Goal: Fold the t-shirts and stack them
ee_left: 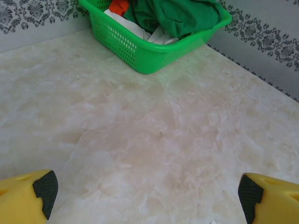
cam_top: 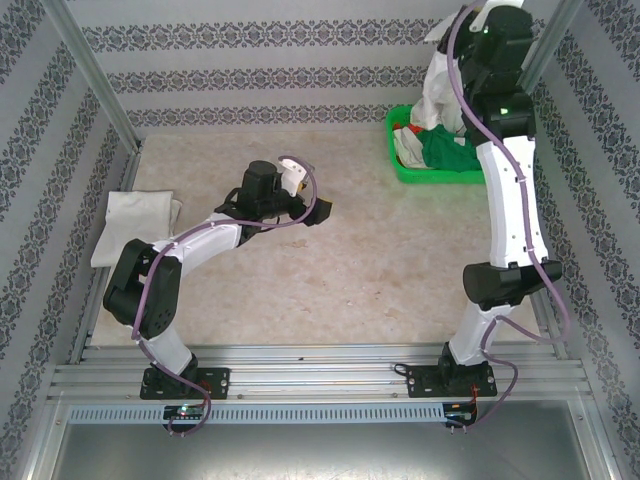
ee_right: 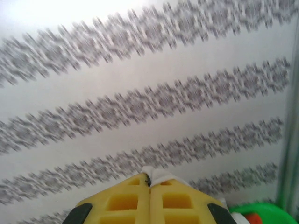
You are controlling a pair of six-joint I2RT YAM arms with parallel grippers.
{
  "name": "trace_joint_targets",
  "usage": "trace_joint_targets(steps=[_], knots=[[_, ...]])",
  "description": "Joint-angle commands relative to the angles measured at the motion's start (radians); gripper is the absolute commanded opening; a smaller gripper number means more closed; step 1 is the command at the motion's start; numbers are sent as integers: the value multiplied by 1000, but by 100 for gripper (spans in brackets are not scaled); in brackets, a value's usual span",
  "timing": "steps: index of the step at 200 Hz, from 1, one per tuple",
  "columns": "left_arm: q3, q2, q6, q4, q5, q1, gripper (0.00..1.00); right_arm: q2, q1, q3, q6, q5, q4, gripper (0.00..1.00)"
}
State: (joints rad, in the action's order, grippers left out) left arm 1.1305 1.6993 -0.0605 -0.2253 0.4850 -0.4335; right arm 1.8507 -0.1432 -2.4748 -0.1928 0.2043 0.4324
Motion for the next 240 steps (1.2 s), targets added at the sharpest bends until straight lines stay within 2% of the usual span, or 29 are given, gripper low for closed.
trace_joint_targets(steps=[1, 41, 93, 117, 190, 220, 240], knots=[[-17, -42, -57, -66, -20, 27, 100, 56, -53, -159, 39, -107, 31, 0], [-79, -89, -116, -99, -43, 99, 100, 130, -155, -300, 21, -187, 26, 0], [-196, -159, -241, -167, -32, 228, 100, 184, -253, -311, -144, -314, -70, 0], [-243, -182, -288, -209, -40, 270, 100, 226, -304, -313, -168, -328, -60, 0], [-341, -242, -318, -237, -85, 300, 100, 377, -429, -315, -253, -427, -32, 0], [-376, -253, -348, -264, -98, 315, 100, 460, -470, -354, -341, -534, -95, 0], [-370, -253, -344, -264, -81, 319, 100, 507, -486, -393, -367, -574, -71, 0]])
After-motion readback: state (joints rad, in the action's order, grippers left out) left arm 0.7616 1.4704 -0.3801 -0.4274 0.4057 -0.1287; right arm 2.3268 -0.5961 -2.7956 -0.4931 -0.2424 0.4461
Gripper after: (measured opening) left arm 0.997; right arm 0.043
